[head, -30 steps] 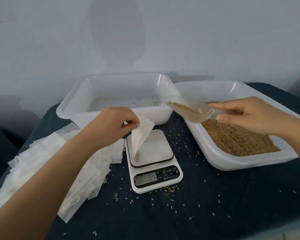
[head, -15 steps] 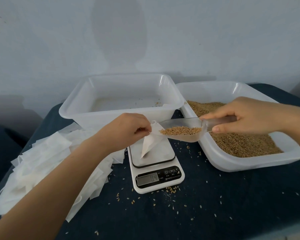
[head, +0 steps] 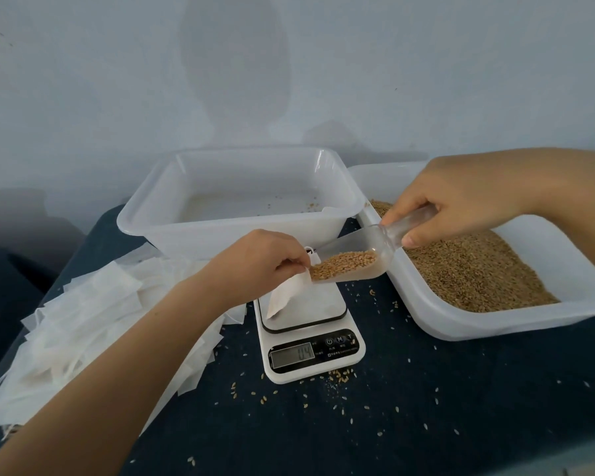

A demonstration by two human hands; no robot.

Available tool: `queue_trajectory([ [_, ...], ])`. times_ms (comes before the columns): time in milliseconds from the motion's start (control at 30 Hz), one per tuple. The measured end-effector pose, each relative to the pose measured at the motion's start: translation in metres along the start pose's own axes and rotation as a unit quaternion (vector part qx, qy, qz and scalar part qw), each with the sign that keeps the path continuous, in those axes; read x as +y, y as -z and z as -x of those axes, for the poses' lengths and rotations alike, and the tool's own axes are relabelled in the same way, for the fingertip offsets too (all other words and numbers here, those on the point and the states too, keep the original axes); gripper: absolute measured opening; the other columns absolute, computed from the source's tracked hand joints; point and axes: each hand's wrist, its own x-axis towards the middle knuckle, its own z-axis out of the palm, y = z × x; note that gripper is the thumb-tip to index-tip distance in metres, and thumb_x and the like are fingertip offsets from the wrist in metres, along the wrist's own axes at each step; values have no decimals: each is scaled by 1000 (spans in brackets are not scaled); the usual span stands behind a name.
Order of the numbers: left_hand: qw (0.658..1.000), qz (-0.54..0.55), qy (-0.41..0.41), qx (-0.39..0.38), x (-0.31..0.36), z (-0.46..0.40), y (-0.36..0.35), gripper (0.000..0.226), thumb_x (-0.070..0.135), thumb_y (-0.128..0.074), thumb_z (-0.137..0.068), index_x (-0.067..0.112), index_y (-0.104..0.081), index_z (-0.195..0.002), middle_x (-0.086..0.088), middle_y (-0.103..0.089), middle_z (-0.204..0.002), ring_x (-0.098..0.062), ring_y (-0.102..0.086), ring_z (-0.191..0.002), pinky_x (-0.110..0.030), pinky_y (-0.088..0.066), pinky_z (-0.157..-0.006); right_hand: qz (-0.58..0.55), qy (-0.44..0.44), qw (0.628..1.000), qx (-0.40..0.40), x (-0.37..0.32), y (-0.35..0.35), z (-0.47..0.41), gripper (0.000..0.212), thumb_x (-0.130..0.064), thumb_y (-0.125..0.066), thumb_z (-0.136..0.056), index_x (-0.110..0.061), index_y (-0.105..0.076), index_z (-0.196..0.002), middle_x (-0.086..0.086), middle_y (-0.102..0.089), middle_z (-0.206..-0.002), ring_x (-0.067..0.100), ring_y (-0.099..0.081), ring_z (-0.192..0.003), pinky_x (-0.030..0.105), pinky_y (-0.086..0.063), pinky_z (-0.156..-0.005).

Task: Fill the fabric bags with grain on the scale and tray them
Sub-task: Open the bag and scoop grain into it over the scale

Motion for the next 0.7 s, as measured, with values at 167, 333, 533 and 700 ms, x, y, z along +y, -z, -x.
queue_trajectory([
  [167,1000,-1,14,-2,-1,3,-1,16,14,-62,-88,14,-72,-100,1,-70,-94,-11,-60,-83,-14,-40,-75,46,9,999,-3,-10,6,-6,26,-40,-64,-85,-43,-68,-110,-25,-65,-72,-7,-56,-65,12,-43,-64],
  [333,1000,5,12,-3,-2,4,-1,15,13,-62,-88,14,-72,-98,1,-70,-93,-13,-61,-83,-21,-43,-77,56,1,998,-14,-14,9,-9,27,-43,-63,-84,-44,-67,-111,-17,-69,-92,3,-61,-82,30,-51,-81],
  [533,1000,8,11,1,-3,5,-2,14,14,-62,-88,14,-72,-97,3,-70,-93,-8,-58,-81,-17,-42,-76,63,1,998,-20,-9,13,-11,26,-44,-64,-83,-44,-68,-109,-30,-62,-68,-14,-54,-64,16,-38,-58],
  [700,1000,12,13,2,-2,4,-2,14,13,-62,-88,14,-72,-97,3,-70,-94,-10,-59,-83,-18,-42,-76,65,5,998,-16,-7,15,-12,26,-43,-65,-83,-44,-68,-109,-38,-58,-65,-17,-53,-63,10,-39,-54],
])
